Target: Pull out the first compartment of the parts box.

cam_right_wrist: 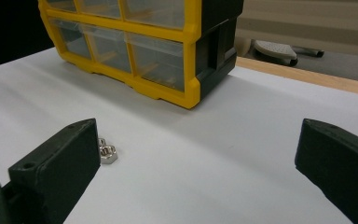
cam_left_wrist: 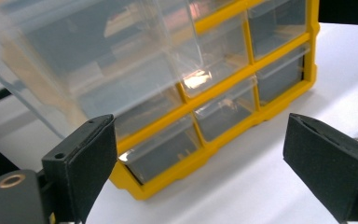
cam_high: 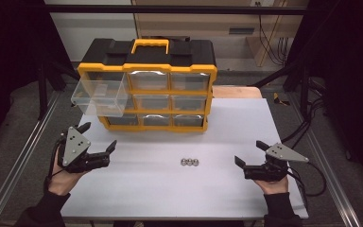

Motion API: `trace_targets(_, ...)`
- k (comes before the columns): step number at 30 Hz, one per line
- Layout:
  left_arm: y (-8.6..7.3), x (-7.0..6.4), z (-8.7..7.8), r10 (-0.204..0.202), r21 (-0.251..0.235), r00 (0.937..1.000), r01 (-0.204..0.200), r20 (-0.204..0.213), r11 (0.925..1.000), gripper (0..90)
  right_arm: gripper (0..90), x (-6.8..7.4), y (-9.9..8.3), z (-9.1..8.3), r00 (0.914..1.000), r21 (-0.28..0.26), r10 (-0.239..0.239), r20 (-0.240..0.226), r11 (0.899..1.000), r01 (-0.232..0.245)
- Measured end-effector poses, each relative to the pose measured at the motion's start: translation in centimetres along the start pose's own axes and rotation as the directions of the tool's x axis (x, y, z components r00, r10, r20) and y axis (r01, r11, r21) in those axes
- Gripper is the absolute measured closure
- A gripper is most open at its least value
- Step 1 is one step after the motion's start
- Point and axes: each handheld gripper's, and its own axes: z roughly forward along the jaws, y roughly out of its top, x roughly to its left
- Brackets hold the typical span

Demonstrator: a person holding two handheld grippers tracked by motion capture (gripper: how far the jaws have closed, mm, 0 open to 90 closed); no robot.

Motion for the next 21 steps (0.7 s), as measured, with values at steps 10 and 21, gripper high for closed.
trace_targets(10, -2.2, -0.6, 1.3, -0.137, 0.008, 0.9855, 0.137, 0.099, 0.9905, 8.4, 0.5, 0.1, 0.0, 0.0, 1.0, 0.007, 0.005, 0.001, 1.0, -0.005)
trace_targets(21, -2.9, -1.5, 2.8, -0.229, 0.045, 0.9523, 0.224, 0.202, 0.9735, 7.7, 0.5, 0.1, -0.1, 0.0, 1.0, 0.008, 0.002, 0.001, 1.0, -0.002)
